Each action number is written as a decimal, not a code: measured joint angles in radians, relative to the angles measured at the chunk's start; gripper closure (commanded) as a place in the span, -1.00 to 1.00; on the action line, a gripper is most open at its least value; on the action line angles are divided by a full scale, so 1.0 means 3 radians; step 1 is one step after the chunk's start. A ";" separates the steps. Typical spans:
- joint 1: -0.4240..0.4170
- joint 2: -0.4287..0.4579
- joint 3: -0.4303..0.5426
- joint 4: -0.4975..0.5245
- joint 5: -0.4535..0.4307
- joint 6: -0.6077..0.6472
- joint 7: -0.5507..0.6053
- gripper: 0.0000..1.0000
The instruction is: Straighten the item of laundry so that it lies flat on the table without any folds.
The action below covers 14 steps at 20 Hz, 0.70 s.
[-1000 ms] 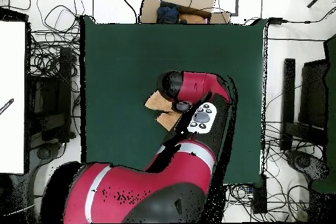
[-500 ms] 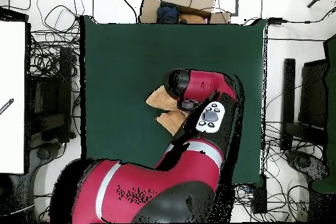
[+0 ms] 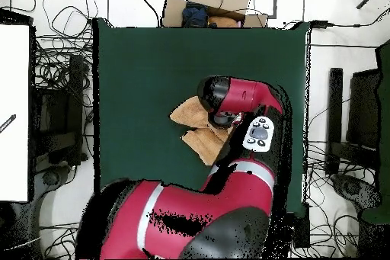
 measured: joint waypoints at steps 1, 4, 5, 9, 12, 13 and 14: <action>-0.0039 0.0002 0.0044 -0.0012 -0.0001 0.0042 0.0000 1.00; -0.0132 0.0010 0.0149 -0.0052 -0.0002 0.0141 -0.0005 1.00; -0.0159 0.0014 0.0178 -0.0068 -0.0002 0.0169 -0.0012 1.00; -0.0308 0.0091 0.0341 -0.0245 -0.0003 0.0392 -0.0063 1.00; -0.0374 0.0171 0.0419 -0.0389 -0.0027 0.0531 -0.0085 1.00; -0.0394 0.0206 0.0446 -0.0451 -0.0043 0.0590 -0.0101 1.00; -0.0408 0.0235 0.0466 -0.0501 -0.0055 0.0637 -0.0118 1.00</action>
